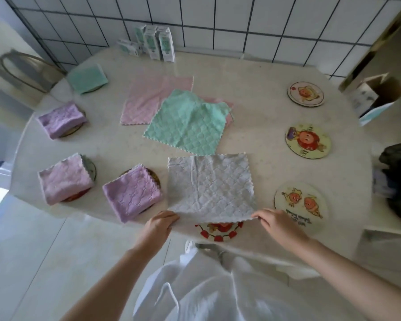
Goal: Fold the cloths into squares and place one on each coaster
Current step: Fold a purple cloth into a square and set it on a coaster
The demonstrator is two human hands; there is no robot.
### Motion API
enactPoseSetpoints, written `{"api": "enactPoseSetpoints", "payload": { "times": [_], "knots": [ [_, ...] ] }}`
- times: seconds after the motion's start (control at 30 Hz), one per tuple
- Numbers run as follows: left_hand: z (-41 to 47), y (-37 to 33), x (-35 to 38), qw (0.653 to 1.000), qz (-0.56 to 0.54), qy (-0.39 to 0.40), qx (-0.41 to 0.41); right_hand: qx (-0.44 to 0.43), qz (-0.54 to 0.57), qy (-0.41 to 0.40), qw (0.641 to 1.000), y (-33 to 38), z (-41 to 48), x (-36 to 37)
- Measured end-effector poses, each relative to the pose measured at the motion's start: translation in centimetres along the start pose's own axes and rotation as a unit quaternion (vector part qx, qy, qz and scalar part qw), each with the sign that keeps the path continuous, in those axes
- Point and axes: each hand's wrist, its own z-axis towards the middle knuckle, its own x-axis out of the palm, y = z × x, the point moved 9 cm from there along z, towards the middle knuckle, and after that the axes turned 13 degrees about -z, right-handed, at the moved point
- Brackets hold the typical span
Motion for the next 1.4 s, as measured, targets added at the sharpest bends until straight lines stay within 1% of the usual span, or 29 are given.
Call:
{"api": "enactPoseSetpoints", "payload": {
  "times": [0.1, 0.17, 0.23, 0.33, 0.4, 0.5, 0.63, 0.77, 0.97, 1.1, 1.27, 1.4],
  "knots": [
    [-0.8, 0.5, 0.9, 0.999, -0.012, 0.034, 0.005, 0.019, 0.025, 0.041, 0.999, -0.2, -1.0, 1.1],
    [-0.7, 1.3, 0.6, 0.999, -0.028, 0.032, -0.028, 0.04, 0.036, 0.046, 0.997, -0.7, -1.0, 1.1],
    [0.0, 2.0, -0.4, 0.995, -0.057, 0.013, -0.081, 0.078, 0.067, 0.017, 0.995, -1.9, -0.3, 0.3],
    [2.1, 2.4, -2.5, 0.986, -0.096, -0.043, -0.131, 0.148, 0.139, -0.049, 0.978, -3.7, 1.5, -1.8],
    [3.7, 3.7, -3.4, 0.967, -0.14, -0.066, -0.2, 0.199, 0.199, -0.084, 0.956, -4.8, 2.9, -2.9],
    [5.6, 6.2, -3.4, 0.926, -0.219, -0.097, -0.293, 0.27, 0.264, -0.099, 0.921, -6.3, 5.3, -3.1],
    [7.9, 7.9, -2.8, 0.872, -0.311, -0.127, -0.357, 0.331, 0.319, -0.098, 0.883, -7.6, 8.5, -2.4],
    [9.3, 9.2, -1.9, 0.84, -0.339, -0.133, -0.403, 0.363, 0.327, -0.076, 0.869, -8.9, 11.1, -0.9],
    [10.4, 10.6, -1.4, 0.828, -0.328, -0.139, -0.433, 0.388, 0.307, -0.055, 0.867, -10.4, 13.3, 0.7],
    [10.6, 11.5, -1.1, 0.818, -0.318, -0.157, -0.453, 0.406, 0.305, -0.042, 0.86, -10.9, 14.1, 1.6],
    [11.4, 11.0, -1.4, 0.832, -0.296, -0.159, -0.441, 0.419, 0.282, -0.045, 0.862, -11.5, 14.6, 1.6],
    [11.4, 11.1, -1.3, 0.831, -0.27, -0.154, -0.461, 0.413, 0.239, -0.032, 0.878, -11.2, 15.3, 0.9]
  ]
}}
